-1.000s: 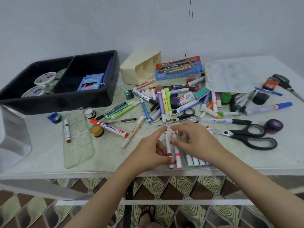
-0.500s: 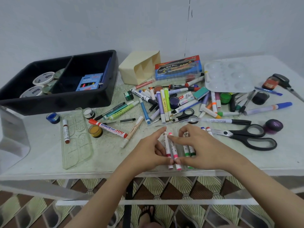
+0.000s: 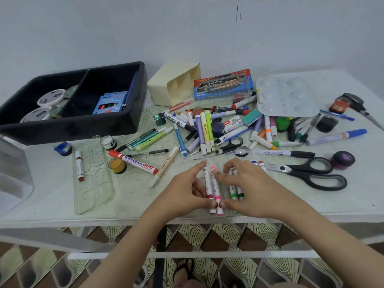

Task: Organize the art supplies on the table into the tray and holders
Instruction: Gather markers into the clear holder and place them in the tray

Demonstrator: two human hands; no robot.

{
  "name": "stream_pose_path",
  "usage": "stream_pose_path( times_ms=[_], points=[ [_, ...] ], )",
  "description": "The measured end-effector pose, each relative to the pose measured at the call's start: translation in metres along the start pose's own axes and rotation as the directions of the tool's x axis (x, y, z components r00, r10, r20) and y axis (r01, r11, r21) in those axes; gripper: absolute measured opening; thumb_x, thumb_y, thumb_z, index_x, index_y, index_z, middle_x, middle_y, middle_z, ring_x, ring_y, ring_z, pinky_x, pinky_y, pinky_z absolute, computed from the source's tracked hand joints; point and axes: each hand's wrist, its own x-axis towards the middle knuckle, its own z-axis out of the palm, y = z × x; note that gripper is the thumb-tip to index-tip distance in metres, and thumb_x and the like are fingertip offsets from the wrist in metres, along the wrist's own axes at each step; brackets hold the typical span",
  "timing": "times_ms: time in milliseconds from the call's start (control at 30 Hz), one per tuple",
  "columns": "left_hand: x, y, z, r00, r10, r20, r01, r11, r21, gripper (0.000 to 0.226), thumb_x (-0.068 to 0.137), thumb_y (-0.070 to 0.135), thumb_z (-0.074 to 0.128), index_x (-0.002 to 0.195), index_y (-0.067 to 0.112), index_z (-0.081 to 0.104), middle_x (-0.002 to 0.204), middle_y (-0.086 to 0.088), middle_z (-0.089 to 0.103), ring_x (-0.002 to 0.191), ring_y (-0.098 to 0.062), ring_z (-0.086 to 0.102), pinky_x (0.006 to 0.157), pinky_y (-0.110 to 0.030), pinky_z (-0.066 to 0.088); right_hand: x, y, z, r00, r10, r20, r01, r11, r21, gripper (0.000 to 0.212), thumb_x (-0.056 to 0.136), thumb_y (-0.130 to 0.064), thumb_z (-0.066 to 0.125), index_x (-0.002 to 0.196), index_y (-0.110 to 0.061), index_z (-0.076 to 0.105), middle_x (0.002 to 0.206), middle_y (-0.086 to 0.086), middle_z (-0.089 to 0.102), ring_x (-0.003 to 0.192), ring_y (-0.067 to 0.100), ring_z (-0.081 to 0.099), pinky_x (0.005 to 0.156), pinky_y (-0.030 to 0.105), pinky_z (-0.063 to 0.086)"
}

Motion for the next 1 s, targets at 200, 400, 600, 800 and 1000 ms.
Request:
stream_pose_path(
  times_ms=[200, 400, 600, 800, 1000],
  points=[
    [0.002, 0.004, -0.002, 0.999, -0.005, 0.046, 0.001, 0.995, 0.104, 0.102, 0.066, 0.024, 0.084, 0.147, 0.03, 0.023, 0.075, 0.006, 0.066, 0.06, 0.004, 0.058, 0.063, -0.014, 0.047, 0.001, 0.002, 0.0, 1.0, 0.018, 0.006, -0.019, 0.997, 0.075, 0.065, 0.08, -0.054, 0.062, 0.139, -0.036, 0.042, 0.121, -0.011, 0.035, 0.108, 0.012, 0.035, 0.086, 0.025, 0.029],
    [0.004, 0.007, -0.001, 0.999, 0.0, 0.046, -0.013, 0.963, 0.27, 0.098, 0.069, 0.033, 0.081, 0.147, 0.03, 0.023, 0.075, 0.007, 0.065, 0.06, 0.005, 0.055, 0.066, -0.02, 0.048, 0.001, 0.005, 0.002, 1.0, 0.014, 0.001, -0.014, 0.994, 0.109, 0.065, 0.08, -0.052, 0.064, 0.139, -0.036, 0.043, 0.121, -0.011, 0.035, 0.108, 0.01, 0.033, 0.09, 0.026, 0.03],
    [0.005, 0.02, -0.006, 0.994, -0.038, 0.104, -0.036, 0.78, 0.625, 0.097, 0.072, 0.056, 0.069, 0.148, 0.033, 0.013, 0.068, 0.009, 0.053, 0.061, -0.001, 0.045, 0.055, -0.025, 0.039, 0.0, 0.007, 0.003, 1.0, 0.011, -0.003, -0.01, 0.996, 0.091, 0.066, 0.081, -0.054, 0.062, 0.14, -0.038, 0.039, 0.122, -0.011, 0.034, 0.107, 0.009, 0.031, 0.088, 0.025, 0.028],
    [0.007, 0.022, -0.003, 0.994, -0.064, 0.089, -0.022, 0.68, 0.733, 0.095, 0.073, 0.065, 0.062, 0.148, 0.038, 0.01, 0.075, 0.01, 0.045, 0.073, -0.009, 0.043, 0.05, -0.023, 0.027, 0.0, 0.009, 0.004, 1.0, 0.014, -0.01, -0.013, 0.994, 0.113, 0.067, 0.08, -0.055, 0.063, 0.14, -0.038, 0.04, 0.122, -0.011, 0.034, 0.108, 0.009, 0.032, 0.09, 0.026, 0.03],
    [0.001, 0.011, -0.003, 0.999, -0.004, 0.047, -0.029, 0.727, 0.686, 0.094, 0.071, 0.07, 0.058, 0.146, 0.043, 0.008, 0.066, 0.011, 0.052, 0.06, 0.001, 0.044, 0.049, -0.023, 0.029, 0.0, 0.013, 0.007, 1.0, 0.014, -0.012, -0.012, 0.989, 0.146, 0.065, 0.079, -0.058, 0.062, 0.138, -0.04, 0.042, 0.129, -0.01, 0.033, 0.113, 0.007, 0.026, 0.099, 0.029, 0.03]
  ],
)
